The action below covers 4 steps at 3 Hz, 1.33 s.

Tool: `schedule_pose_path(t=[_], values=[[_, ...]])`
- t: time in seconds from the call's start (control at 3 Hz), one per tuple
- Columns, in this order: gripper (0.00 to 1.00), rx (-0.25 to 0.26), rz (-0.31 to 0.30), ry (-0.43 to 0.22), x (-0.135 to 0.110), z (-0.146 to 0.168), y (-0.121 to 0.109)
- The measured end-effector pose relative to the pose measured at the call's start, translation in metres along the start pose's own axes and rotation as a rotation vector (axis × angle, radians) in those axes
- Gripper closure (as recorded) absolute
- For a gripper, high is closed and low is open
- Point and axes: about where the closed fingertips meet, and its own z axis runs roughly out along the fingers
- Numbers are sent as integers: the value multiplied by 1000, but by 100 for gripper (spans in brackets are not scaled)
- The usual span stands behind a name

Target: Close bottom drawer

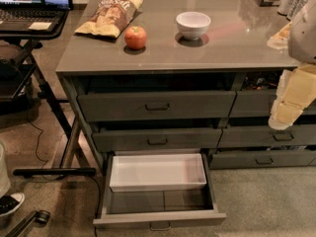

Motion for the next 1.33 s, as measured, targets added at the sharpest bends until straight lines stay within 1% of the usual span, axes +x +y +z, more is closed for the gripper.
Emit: schedule_pose_path(t=[0.33,0.67,1.0,1.33], values=[[0,0,0,0,0,0,0],[0,-1,-11,-32,1,24,5],[0,-31,-15,-115,13,80,27],[0,-81,-2,-232,29,152,57]])
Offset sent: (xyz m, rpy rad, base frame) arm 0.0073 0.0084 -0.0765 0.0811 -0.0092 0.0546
